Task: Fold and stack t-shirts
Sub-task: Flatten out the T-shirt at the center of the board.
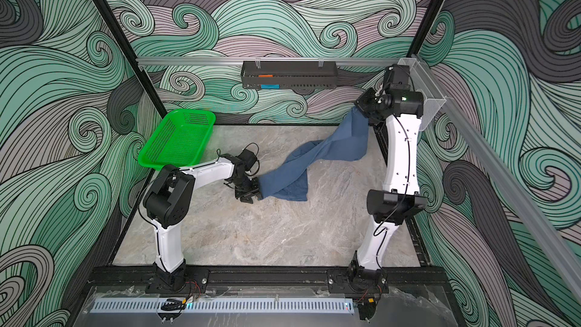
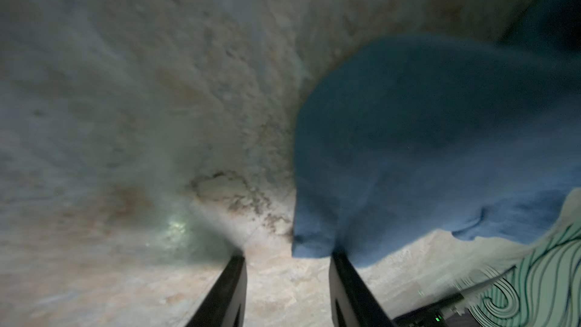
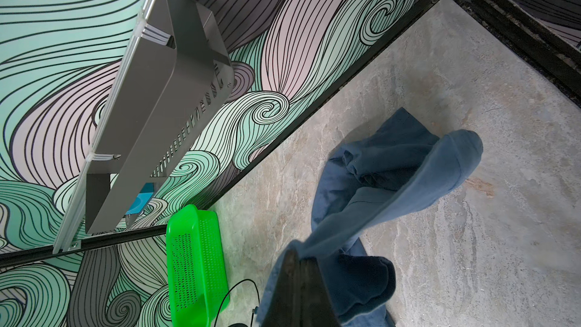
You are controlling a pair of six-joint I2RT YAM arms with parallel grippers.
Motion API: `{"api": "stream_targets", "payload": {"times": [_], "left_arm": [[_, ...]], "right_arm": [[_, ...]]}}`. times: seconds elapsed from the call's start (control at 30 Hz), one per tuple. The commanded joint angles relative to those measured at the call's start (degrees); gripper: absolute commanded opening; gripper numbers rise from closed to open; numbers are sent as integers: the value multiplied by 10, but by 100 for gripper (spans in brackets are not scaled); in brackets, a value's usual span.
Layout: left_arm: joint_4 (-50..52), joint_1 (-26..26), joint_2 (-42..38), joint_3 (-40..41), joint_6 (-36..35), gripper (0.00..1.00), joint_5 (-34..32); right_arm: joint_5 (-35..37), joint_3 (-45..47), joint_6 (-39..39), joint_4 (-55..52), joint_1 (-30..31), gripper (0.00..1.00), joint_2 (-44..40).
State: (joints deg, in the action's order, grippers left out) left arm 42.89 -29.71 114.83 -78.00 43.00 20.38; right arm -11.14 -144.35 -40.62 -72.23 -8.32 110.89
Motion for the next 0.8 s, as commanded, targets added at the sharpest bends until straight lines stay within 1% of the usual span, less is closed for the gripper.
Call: {"api": "stream_targets", "payload": {"times": [0.0, 0.13, 0.27, 0.4, 0.47, 0.5, 0.53, 0.6, 0.63, 0.77], "left_arm": [[22, -3, 32, -54, -7, 48, -7], [95, -9, 68, -124, -28, 49, -32], [190, -22, 113, -206, -70, 48, -72], [233, -31, 146, -233, -91, 44, -85], [232, -35, 151, -229, -94, 39, -89], [229, -37, 152, -226, -94, 33, -89], [224, -37, 151, -223, -93, 22, -88], [219, -38, 148, -221, -91, 4, -87], [219, -38, 145, -221, -90, 0, -88], [225, -39, 116, -224, -94, 0, -100]], "right_arm": [[-10, 0, 6, 7, -8, 0, -11], [-12, 0, 6, 8, -9, 0, -13], [-14, 1, 2, 7, -14, 0, -15], [-20, 2, -2, 8, -19, 0, -17], [-21, 3, -2, 8, -20, 0, -19], [-22, 4, -2, 7, -20, 0, -20], [-22, 5, -2, 7, -20, 0, -21], [-25, 7, -2, 7, -21, 0, -22], [-26, 7, -3, 7, -24, 0, -23], [-34, 5, -7, 7, -24, 0, -25]]}}
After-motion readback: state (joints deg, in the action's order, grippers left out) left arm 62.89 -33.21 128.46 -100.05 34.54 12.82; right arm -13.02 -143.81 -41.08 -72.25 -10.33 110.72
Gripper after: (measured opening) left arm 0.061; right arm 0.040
